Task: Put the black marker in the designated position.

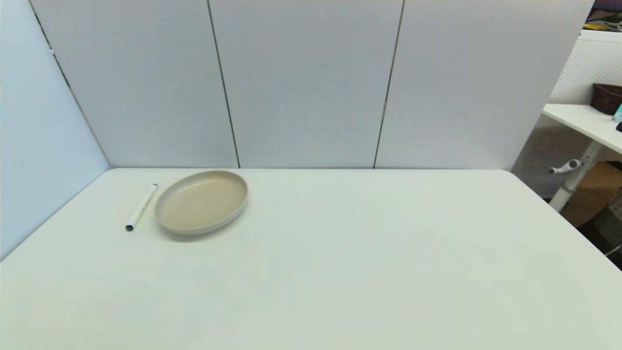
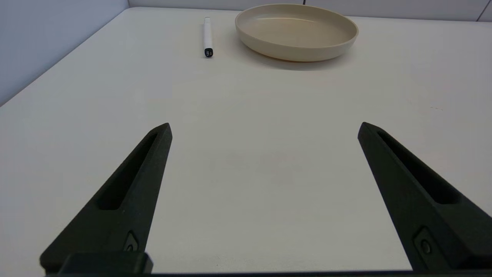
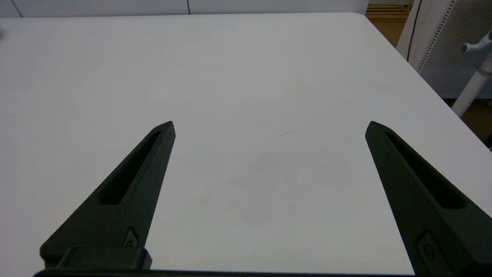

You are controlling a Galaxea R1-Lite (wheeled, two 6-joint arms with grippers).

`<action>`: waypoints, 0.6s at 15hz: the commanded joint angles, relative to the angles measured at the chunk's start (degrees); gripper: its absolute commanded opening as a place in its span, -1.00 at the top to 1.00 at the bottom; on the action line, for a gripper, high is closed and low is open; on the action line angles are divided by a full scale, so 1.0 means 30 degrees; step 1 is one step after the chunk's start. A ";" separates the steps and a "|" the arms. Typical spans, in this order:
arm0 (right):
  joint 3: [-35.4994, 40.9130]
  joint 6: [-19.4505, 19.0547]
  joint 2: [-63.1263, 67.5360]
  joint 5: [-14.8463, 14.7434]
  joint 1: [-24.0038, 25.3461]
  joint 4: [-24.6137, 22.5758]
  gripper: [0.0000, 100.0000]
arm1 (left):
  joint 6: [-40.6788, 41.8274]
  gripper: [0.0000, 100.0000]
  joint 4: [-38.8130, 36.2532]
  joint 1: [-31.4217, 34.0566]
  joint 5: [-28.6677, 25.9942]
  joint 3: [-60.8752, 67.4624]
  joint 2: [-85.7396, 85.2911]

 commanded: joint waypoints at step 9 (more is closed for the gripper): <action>0.0000 -0.0081 0.0000 0.0013 0.0003 0.0000 -1.00 | -0.0001 -1.00 0.0000 0.0007 -0.0015 0.0000 0.0033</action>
